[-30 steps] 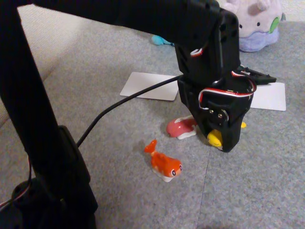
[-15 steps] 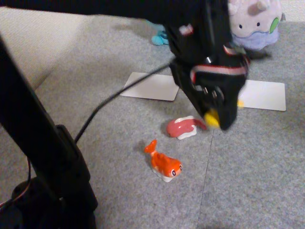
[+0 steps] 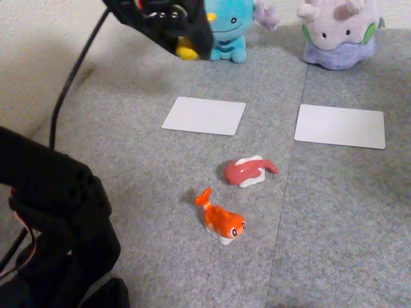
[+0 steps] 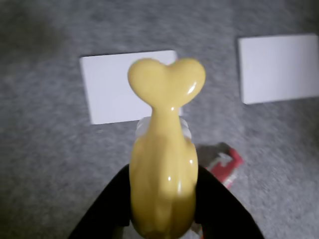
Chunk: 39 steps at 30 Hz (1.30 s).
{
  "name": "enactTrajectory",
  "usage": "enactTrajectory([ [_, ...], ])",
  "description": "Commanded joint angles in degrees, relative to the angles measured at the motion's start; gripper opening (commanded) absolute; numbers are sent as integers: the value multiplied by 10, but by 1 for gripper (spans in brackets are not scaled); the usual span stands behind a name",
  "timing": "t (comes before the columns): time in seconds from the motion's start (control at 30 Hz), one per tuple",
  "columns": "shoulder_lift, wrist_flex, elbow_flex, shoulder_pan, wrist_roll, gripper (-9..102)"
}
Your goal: Wooper wants to eat egg sudhi, and Goomy wants to eat shrimp sushi
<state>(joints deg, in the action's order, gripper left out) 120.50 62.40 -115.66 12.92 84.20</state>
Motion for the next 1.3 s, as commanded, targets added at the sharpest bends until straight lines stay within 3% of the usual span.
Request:
enactTrajectory([
  [0.0,-20,-25,27,-29,4,6],
  [0.5,-270,-170,34,-51,4,6],
  [0.9,-439,-140,168,-50,5,6],
  [1.27,-465,-138,175,-50,5,7],
])
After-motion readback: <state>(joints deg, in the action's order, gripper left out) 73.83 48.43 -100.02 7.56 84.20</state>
